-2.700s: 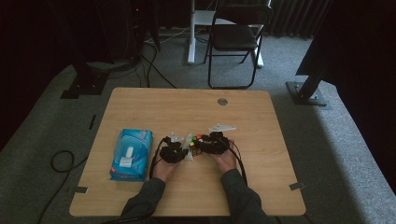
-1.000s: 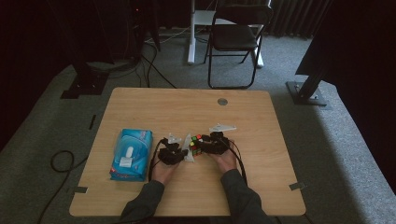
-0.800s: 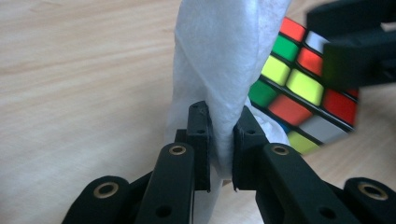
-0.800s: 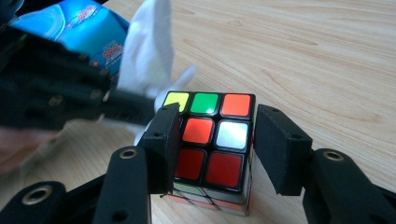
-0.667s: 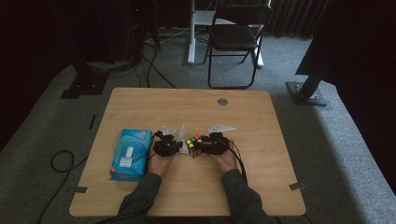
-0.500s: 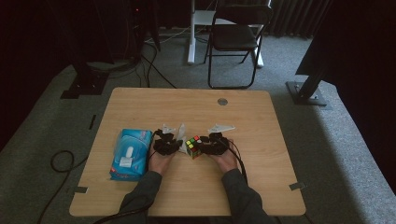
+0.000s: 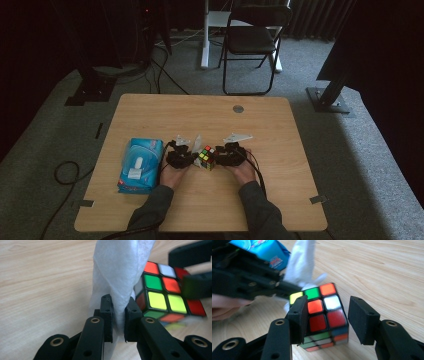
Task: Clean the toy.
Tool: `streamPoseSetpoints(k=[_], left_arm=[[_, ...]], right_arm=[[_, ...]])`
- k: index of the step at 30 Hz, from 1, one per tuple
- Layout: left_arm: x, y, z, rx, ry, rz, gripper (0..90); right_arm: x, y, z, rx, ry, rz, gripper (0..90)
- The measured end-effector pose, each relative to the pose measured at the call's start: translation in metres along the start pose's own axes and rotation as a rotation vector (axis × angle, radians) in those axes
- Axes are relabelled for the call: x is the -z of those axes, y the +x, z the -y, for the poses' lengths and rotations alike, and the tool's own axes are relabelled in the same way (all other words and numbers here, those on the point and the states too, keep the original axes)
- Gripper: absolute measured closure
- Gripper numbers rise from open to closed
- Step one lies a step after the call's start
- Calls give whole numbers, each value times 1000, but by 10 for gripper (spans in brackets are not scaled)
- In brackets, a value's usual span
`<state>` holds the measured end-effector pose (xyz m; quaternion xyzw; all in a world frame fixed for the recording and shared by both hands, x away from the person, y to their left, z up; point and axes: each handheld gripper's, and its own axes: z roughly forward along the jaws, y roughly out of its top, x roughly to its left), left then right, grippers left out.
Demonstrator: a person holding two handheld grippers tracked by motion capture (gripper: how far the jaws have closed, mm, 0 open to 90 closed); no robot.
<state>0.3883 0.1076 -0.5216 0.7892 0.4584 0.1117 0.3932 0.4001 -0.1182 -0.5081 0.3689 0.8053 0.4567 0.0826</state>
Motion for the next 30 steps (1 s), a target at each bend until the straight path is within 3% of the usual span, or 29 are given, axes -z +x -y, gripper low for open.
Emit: streamPoseSetpoints(k=[7,16,22,30], left_arm=[[4,-11,5,-25,10,22,807],[5,-18,8,-41,18,60,805],[4,-17,7,-53,17,58,803],[10,-12,1,-53,-10,18,807]], right_arm=[[3,-4,0,-25,-9,45,530],[4,-8,0,-56,-16,51,574],[4,-9,-1,-56,-15,50,616],[4,-9,-1,-59,-15,41,632]])
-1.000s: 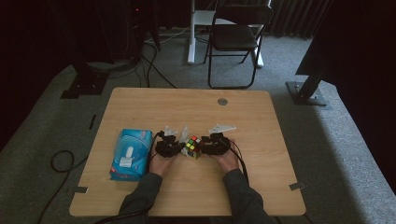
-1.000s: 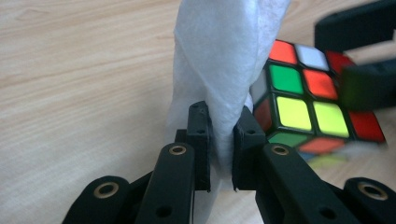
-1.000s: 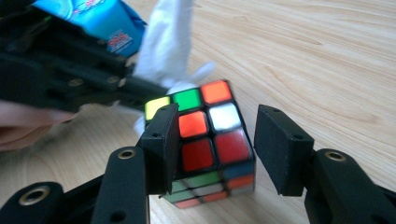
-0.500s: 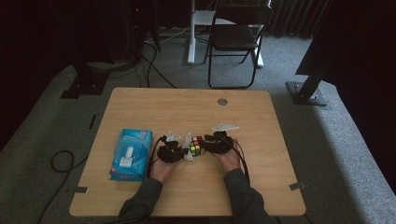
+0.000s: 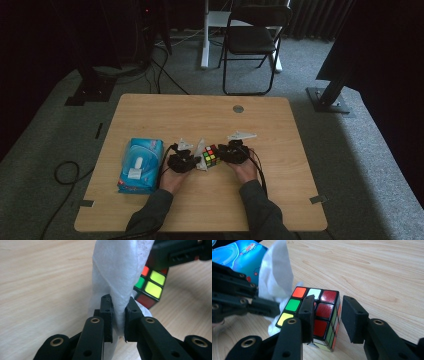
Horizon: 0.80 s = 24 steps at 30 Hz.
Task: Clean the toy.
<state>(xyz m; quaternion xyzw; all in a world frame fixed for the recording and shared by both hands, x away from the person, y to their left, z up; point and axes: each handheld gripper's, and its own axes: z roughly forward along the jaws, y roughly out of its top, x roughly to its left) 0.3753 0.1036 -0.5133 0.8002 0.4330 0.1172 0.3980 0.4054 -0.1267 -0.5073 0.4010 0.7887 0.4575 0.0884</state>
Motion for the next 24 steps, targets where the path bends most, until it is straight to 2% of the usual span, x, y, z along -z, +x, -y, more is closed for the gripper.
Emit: streamPoseSetpoints(k=[2,6,10,15,24], left_arm=[[3,2,-2,-2,-16,-15,807],[8,5,-7,6,-46,-17,810],[8,2,-13,-11,-50,-19,810],[2,-1,-16,-32,-25,-40,812],[-14,4,-8,-5,18,-39,814]], right_arm=[[0,0,0,1,-3,-2,631],[0,-1,1,-5,-6,-4,629],[0,-1,1,-5,-7,-5,629],[0,-2,2,-8,-12,-10,632],[-1,-2,2,-19,-10,-34,644]])
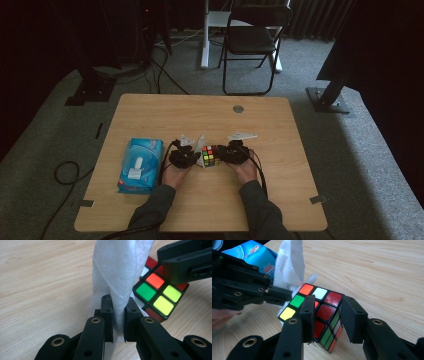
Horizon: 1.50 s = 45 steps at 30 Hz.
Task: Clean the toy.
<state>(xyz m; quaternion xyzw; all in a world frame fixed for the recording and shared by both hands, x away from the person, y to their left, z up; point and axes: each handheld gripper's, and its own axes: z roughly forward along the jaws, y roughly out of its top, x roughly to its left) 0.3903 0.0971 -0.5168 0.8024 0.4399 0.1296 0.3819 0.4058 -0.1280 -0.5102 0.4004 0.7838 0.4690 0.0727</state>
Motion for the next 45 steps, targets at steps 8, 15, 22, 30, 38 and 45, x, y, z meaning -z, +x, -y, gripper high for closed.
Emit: streamPoseSetpoints(k=[8,15,22,30,38,45], left_arm=[[-17,5,10,25,43,11,814],[-16,6,10,25,45,12,813],[-2,7,3,19,7,6,812],[17,1,-10,7,-38,28,812],[19,-7,-7,-11,-27,40,812],[13,-6,-1,-5,-12,35,812]], right_arm=[[0,-1,0,0,0,-10,662],[0,-1,0,3,0,-10,661],[0,-1,0,4,-2,-13,661],[0,-1,0,5,-3,-11,661],[0,-1,0,4,-3,-12,661],[0,0,1,-1,-3,-9,664]])
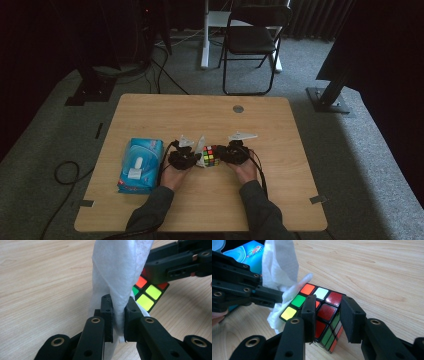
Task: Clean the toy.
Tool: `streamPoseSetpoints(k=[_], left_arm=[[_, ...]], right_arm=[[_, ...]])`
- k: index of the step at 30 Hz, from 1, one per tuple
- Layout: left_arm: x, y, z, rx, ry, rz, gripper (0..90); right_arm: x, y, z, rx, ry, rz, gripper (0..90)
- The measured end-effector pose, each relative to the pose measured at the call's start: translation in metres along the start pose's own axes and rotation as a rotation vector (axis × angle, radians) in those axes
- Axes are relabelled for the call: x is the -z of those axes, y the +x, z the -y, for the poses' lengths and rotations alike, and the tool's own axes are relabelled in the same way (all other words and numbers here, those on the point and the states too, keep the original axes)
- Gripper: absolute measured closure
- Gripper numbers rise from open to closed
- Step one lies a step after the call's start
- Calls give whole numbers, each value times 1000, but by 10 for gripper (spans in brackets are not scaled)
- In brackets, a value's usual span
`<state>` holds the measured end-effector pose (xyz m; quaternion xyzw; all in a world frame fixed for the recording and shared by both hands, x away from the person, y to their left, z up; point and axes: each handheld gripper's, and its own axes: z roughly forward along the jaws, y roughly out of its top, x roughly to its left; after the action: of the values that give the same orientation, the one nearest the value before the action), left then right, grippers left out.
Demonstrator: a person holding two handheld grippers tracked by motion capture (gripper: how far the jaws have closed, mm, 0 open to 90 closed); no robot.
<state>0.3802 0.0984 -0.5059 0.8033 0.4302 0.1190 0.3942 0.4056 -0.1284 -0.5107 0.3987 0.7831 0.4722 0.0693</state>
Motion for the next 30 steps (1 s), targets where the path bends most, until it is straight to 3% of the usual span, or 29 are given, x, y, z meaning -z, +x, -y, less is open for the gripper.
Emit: streamPoseSetpoints(k=[10,12,14,16,21,30], left_arm=[[-18,4,15,25,36,-7,813],[-25,4,19,10,56,-20,813],[-25,8,22,30,39,3,812],[-25,6,20,16,46,-8,812],[-16,6,19,26,32,-4,812],[12,-4,10,0,-36,54,812]], right_arm=[[0,-1,1,-2,-4,-3,664],[0,0,1,-3,-6,-3,665],[0,-1,1,-8,-10,-5,664],[0,-1,2,-8,-11,-4,664],[0,-1,2,-9,-13,-4,665],[0,-1,2,-5,-13,-3,665]])
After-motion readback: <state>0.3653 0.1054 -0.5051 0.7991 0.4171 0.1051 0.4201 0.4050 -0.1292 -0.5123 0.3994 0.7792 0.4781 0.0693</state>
